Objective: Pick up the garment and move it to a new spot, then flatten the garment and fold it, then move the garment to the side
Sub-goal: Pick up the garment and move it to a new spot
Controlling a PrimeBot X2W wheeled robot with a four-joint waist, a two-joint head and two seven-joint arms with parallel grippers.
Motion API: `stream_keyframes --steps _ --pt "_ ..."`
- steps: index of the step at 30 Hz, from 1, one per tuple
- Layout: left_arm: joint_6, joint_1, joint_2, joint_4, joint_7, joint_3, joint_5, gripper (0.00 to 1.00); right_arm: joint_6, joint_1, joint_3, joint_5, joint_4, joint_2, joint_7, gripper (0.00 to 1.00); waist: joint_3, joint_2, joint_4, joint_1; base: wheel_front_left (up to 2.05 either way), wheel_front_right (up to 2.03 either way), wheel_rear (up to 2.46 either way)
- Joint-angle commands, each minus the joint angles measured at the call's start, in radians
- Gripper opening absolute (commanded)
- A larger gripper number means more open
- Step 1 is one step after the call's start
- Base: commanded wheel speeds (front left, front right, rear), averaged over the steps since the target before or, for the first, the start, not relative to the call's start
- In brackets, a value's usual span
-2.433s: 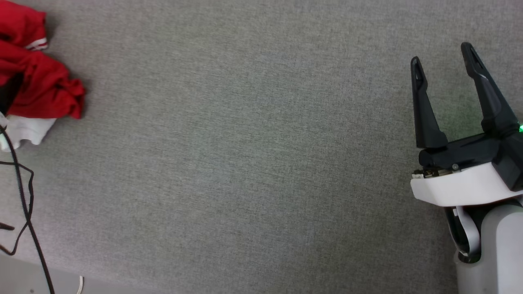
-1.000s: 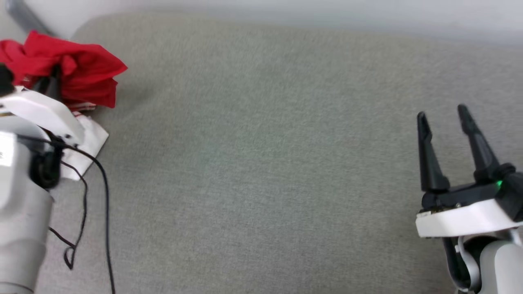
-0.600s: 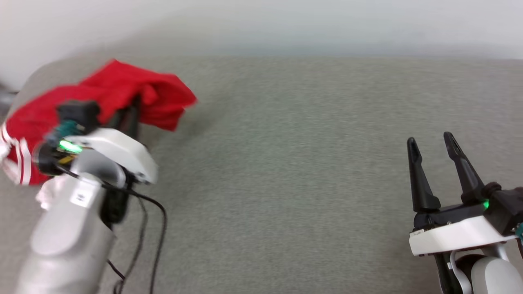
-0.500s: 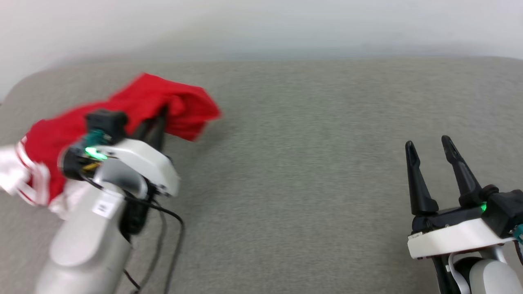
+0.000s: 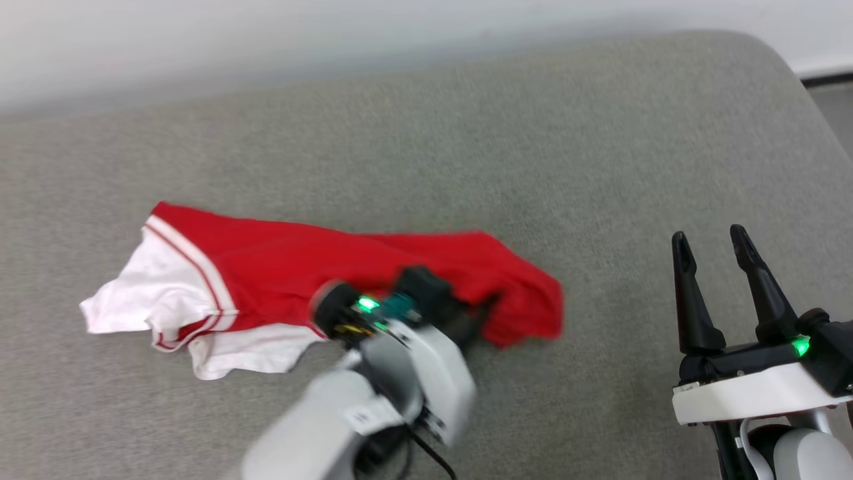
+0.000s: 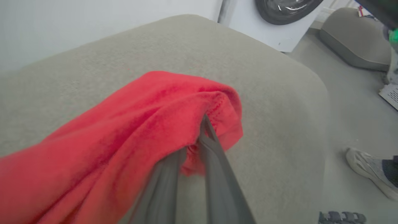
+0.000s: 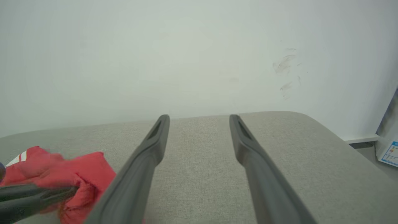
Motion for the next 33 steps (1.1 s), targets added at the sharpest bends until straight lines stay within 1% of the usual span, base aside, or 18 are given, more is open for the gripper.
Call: stream_keyframes --steps 1,2,6,10,13,14,15,16,17,20,25,27,30,33 --pt "-0.017 0.01 -0.018 -0.011 0.012 -0.034 0.002 0.0 0.0 -0.012 0.001 0.009 -0.002 0.001 -0.01 1.0 0.051 0.0 -0.031 0.0001 0.0 0.0 0.0" --pt "-0.022 0.004 -0.019 -0.012 0.02 -0.059 0.018 0.0 0.0 -0.015 0.0 0.012 -0.001 0.001 -0.013 1.0 0.064 0.0 -0.034 0.0001 0.0 0.0 0.0" --pt "-0.042 0.005 -0.034 -0.013 0.046 -0.151 0.021 0.0 0.0 -0.027 -0.002 0.022 0.005 0.001 -0.03 1.0 0.109 0.0 -0.037 0.0001 0.0 0.0 0.0" --pt "-0.053 0.005 -0.011 -0.006 0.058 -0.221 0.011 0.0 0.0 -0.041 0.001 0.023 0.015 0.001 -0.041 1.0 0.131 0.0 -0.03 0.0001 0.0 0.0 0.0" --pt "-0.054 0.01 -0.002 -0.003 0.068 -0.248 -0.006 0.01 0.0 -0.048 0.005 0.016 0.019 0.001 -0.044 1.0 0.132 0.0 -0.023 0.0001 0.0 0.0 0.0" --pt "-0.054 0.012 0.005 0.001 0.081 -0.265 -0.01 0.31 0.0 -0.051 0.007 0.013 0.022 0.001 -0.045 1.0 0.129 0.0 -0.017 0.0001 0.0 0.0 0.0" --pt "-0.055 0.013 0.011 0.001 0.093 -0.279 -0.021 0.58 0.0 -0.052 0.009 0.009 0.024 0.001 -0.044 1.0 0.125 0.0 -0.011 0.0001 0.0 0.0 0.0" --pt "-0.055 0.015 0.011 -0.003 0.093 -0.284 -0.038 0.97 0.0 -0.054 0.008 0.005 0.027 0.001 -0.044 1.0 0.117 0.0 -0.005 0.0001 0.0 0.0 0.0" --pt "-0.055 0.008 0.015 -0.009 0.086 -0.288 -0.04 1.0 0.0 -0.054 0.008 0.004 0.03 0.001 -0.042 1.0 0.107 0.0 0.002 0.0001 0.0 0.0 0.0" --pt "-0.054 0.001 0.021 -0.015 0.057 -0.283 -0.044 1.0 0.0 -0.047 0.004 -0.006 0.041 0.001 -0.035 1.0 0.066 0.0 0.025 0.0001 0.0 0.0 0.0" --pt "-0.022 0.03 0.026 -0.037 0.001 -0.267 -0.033 1.0 0.0 -0.021 -0.003 -0.019 0.046 0.001 -0.013 1.0 -0.01 0.0 0.064 0.0001 0.0 0.0 0.0" --pt "-0.015 0.048 0.029 -0.042 -0.008 -0.261 -0.049 1.0 0.0 -0.01 -0.008 -0.025 0.043 0.001 -0.002 1.0 -0.039 0.0 0.081 0.0001 0.0 0.0 0.0" --pt "0.01 0.068 0.038 -0.052 -0.042 -0.235 -0.06 1.0 0.0 0.009 -0.014 -0.03 0.036 0.001 0.013 1.0 -0.072 0.0 0.103 0.0001 0.0 0.0 0.0" --pt "0.047 0.091 0.05 -0.06 -0.099 -0.196 -0.063 1.0 0.0 0.03 -0.02 -0.037 0.03 0.001 0.031 1.0 -0.101 0.0 0.123 0.0001 0.0 0.0 0.0"
